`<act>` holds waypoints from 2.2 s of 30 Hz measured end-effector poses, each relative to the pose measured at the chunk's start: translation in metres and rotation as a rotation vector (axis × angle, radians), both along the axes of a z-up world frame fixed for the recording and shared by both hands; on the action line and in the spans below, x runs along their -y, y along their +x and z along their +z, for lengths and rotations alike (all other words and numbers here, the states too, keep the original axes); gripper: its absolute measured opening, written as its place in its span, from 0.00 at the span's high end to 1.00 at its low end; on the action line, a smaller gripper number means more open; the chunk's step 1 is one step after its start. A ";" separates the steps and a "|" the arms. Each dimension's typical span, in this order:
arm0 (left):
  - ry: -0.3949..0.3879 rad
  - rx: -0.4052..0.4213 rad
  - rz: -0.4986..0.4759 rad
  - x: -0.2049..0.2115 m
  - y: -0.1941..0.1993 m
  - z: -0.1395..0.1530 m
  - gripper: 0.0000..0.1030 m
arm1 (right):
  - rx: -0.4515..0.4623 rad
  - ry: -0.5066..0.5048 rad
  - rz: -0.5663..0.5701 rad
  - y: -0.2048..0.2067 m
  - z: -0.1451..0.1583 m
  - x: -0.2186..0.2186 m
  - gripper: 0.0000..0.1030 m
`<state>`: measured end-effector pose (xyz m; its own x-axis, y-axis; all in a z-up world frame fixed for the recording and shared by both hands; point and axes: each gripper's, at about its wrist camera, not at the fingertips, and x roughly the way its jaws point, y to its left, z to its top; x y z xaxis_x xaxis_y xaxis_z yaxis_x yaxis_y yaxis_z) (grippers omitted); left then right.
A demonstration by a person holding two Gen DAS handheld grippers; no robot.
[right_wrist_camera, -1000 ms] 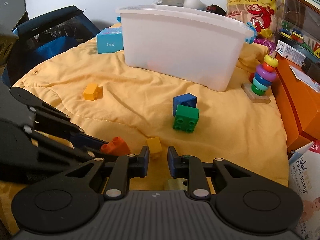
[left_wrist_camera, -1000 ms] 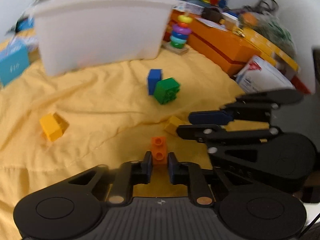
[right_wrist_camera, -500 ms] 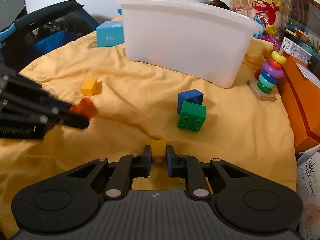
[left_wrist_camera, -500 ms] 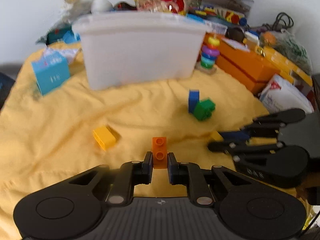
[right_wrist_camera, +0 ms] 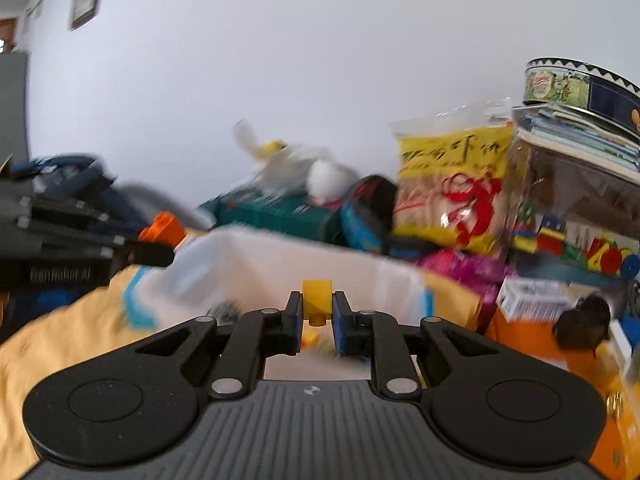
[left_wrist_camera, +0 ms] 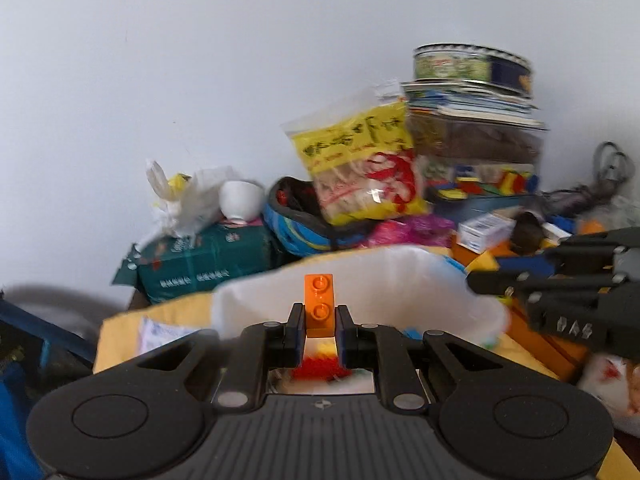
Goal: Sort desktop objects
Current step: 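Carry both bricks over the white bin and open both tools, then grasp the blue block with the left tool while the right tool grasps the green Lego brick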
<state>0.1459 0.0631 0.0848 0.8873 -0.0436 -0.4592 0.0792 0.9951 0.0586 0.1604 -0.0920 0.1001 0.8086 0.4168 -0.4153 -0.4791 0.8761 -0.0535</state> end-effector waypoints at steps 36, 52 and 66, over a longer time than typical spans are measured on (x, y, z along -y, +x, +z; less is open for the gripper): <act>-0.047 -0.295 -0.270 0.086 -0.032 -0.128 0.52 | -0.364 -0.115 0.017 -0.084 -0.135 0.040 0.67; 0.261 -0.261 -0.347 0.067 -0.110 -0.122 0.78 | -0.350 -0.158 0.116 -0.121 -0.122 0.031 0.67; 0.200 -0.339 -0.369 0.071 -0.174 -0.146 0.72 | -0.499 -0.566 0.370 -0.132 -0.140 -0.020 0.66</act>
